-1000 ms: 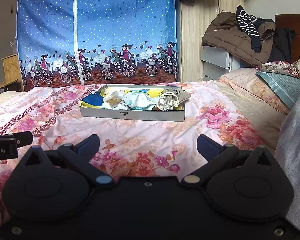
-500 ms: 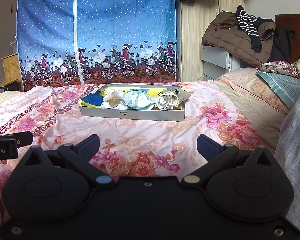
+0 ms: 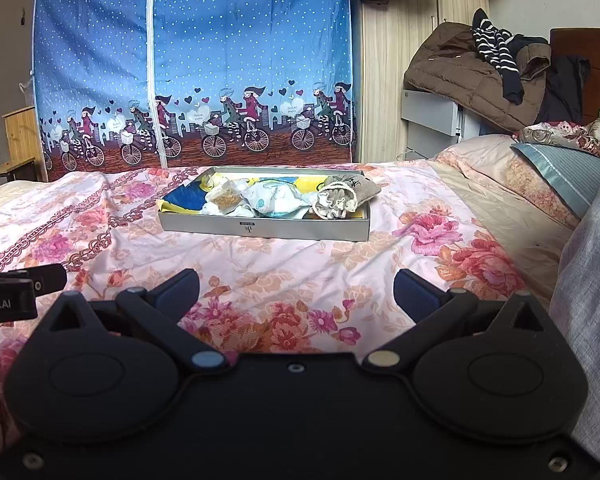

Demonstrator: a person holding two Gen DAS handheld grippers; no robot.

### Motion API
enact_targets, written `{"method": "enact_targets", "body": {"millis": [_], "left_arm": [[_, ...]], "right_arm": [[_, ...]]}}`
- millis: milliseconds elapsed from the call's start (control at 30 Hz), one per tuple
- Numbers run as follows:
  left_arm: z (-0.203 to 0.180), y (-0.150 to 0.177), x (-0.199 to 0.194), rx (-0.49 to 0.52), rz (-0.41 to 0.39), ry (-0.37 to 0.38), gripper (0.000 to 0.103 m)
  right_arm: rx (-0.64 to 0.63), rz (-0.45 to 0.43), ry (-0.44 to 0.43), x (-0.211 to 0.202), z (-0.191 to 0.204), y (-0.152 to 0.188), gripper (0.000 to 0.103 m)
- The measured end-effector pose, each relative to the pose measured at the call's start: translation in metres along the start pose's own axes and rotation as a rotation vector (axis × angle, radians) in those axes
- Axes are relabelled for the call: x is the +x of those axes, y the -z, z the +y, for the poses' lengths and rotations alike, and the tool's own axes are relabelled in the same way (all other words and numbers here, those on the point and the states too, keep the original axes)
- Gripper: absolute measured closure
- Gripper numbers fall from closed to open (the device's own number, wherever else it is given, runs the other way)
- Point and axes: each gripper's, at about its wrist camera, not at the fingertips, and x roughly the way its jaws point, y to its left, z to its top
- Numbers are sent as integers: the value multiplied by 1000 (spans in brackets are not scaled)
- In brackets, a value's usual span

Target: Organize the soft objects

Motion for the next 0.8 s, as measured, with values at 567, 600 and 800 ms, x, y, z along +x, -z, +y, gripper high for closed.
{"method": "enact_targets", "body": {"millis": [567,600,800], "left_arm": [[-1,0,0,2,0,-1,1],[-1,0,0,3,2,-1,1],[4,1,5,2,40,13,1]], "right_arm": [[0,1,1,0,1,-1,0],[0,1,1,0,1,-1,0],[0,1,1,0,1,0,0]]}}
